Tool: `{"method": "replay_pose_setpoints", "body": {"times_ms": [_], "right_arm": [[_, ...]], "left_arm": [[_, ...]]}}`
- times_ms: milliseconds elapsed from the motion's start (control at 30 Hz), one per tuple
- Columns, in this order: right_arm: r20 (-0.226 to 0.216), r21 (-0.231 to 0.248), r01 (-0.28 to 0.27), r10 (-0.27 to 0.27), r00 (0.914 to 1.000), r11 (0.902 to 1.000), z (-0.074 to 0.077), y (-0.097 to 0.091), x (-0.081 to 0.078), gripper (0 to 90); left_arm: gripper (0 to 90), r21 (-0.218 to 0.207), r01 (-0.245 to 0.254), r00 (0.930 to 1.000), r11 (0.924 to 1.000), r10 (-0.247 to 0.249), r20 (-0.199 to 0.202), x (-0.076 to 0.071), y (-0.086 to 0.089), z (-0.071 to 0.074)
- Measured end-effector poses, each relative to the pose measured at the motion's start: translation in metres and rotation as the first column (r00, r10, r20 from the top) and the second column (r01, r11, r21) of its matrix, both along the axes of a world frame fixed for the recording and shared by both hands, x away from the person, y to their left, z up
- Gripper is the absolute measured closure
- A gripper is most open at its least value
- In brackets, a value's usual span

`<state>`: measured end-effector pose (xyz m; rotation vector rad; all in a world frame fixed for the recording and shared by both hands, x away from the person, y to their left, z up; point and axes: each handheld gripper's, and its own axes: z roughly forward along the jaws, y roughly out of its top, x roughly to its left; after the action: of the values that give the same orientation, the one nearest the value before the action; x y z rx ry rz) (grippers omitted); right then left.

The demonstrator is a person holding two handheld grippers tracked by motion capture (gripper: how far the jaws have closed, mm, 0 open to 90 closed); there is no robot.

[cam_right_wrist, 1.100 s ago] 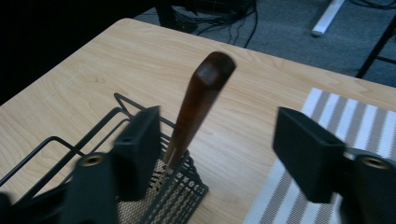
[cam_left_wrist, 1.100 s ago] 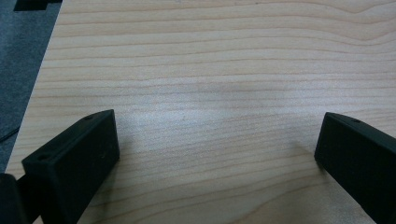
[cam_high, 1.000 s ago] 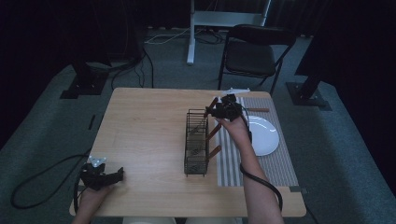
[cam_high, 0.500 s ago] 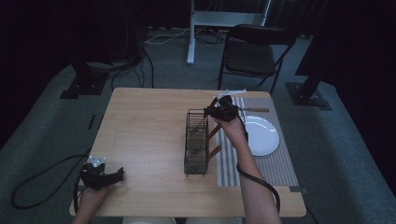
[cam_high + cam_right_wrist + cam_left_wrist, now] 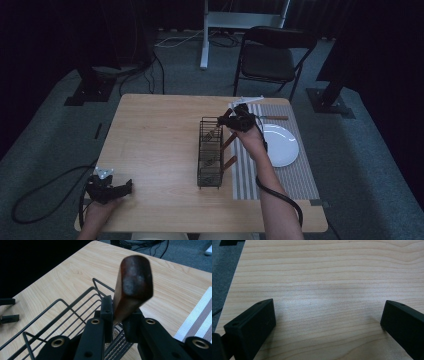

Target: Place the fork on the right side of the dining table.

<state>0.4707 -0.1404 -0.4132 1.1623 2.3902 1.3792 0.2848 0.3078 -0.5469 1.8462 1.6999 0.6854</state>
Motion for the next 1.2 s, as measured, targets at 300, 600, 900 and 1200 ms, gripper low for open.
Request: {"method": "replay_pose_setpoints", "body": {"times_ms": [300,600,900,1200], "right_arm": [[0.022,0.021,0.006,-0.006,0.9997,0.9998,0.013,-0.008,-0.008,80.6],[0.061,0.022,-0.002,0.001,0.9982,0.9998,0.033,-0.015,-0.019,80.6],[0.094,0.04,-0.004,0.001,0.9956,0.9992,0.053,-0.026,-0.032,80.6],[0.138,0.068,0.006,-0.015,0.9904,0.9977,0.076,-0.04,-0.044,80.6]], "left_arm": [[0.2,0.0,0.0,1.0,1.0,0.0,0.0,0.0,0.0,0.0],[0.2,0.0,0.0,1.0,1.0,0.0,0.0,0.0,0.0,0.0],[0.2,0.0,0.0,1.0,1.0,0.0,0.0,0.0,0.0,0.0],[0.2,0.0,0.0,1.0,1.0,0.0,0.0,0.0,0.0,0.0]]}}
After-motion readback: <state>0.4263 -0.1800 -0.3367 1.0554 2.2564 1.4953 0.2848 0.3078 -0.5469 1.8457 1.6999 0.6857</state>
